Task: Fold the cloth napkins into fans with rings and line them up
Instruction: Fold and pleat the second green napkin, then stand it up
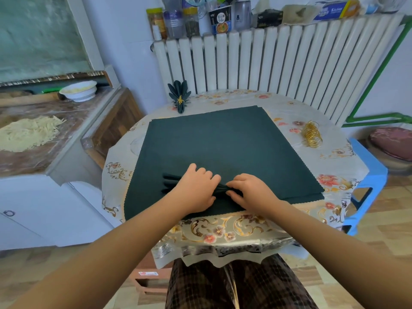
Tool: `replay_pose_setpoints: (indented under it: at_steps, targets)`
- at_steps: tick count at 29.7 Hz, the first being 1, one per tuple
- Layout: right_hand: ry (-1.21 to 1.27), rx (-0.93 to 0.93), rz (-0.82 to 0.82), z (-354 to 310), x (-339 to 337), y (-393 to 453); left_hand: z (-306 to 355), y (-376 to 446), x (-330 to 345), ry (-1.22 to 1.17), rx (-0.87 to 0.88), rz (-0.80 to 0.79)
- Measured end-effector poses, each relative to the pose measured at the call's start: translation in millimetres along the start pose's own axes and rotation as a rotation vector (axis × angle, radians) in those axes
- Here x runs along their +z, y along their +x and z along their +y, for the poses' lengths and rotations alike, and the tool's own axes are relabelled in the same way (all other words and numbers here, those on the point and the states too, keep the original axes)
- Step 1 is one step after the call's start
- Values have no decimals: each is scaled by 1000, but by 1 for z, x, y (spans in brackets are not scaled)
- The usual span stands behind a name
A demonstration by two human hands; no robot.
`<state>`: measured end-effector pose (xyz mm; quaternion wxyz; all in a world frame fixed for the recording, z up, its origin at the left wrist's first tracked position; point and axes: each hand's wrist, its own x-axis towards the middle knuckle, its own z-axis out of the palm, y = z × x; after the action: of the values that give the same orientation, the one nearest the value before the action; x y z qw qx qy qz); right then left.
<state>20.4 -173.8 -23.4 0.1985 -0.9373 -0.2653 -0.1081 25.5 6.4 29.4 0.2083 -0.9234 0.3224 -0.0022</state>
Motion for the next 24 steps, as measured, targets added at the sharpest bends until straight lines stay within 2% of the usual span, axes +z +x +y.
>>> replay_pose_setpoints:
  at_steps: [3,8,13,16,20,24]
  targets:
    - [-69,10,78,1,7,1,-3,12,7,100,27,39]
    - [-197,14,137,-3,19,-6,-14,16,9,73,137,68]
    - [-89,-5,137,3,23,-9,-18,20,12,6,167,32]
    - [34,52,128,6,18,-5,-22,26,3,-192,119,-16]
    - [110,204,169,20,3,-6,-27,42,-18,-470,-29,-30]
    - [81,277,164,40,-15,-5,-22,70,-41,-463,-60,19]
